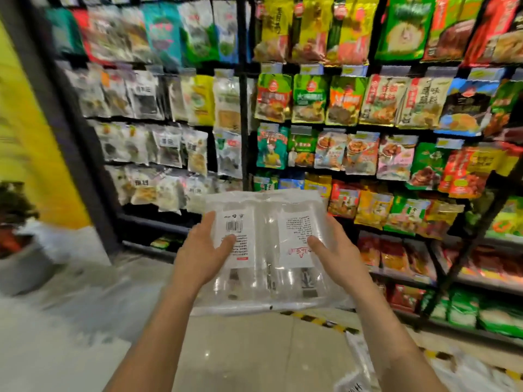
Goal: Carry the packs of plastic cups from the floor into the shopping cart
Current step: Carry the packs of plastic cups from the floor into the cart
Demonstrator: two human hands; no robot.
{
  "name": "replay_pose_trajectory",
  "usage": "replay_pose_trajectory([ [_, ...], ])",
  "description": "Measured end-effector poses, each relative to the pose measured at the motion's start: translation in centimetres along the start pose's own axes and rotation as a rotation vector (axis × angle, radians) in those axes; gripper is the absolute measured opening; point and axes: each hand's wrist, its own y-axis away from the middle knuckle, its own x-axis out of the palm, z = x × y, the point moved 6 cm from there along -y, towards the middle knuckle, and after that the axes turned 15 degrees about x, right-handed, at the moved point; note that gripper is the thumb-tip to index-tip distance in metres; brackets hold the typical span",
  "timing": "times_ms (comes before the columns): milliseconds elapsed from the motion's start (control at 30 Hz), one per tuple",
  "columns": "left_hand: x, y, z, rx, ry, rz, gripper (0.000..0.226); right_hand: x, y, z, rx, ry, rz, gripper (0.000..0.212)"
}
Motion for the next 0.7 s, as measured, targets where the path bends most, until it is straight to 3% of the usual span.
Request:
replay_pose_trajectory([
  [200, -10.9, 1.9, 10.9, -0.185, -0.081, -0.159, 0.059, 15.0, -1.9, 9.9, -0.088, 0.118, 0.216, 0.066],
  [400, -19.6, 5.6, 22.3, -0.396, -0.233, -0.267, 0.068, 29.7, -1.7, 18.6, -0.298, 0.196, 0.411, 0.068],
  [700, -31.2, 6.0, 38.3, -0.622, -0.433, -0.435, 0.069, 52.8, -4.5, 31.5, -0.474, 0.219, 0.658, 0.072],
])
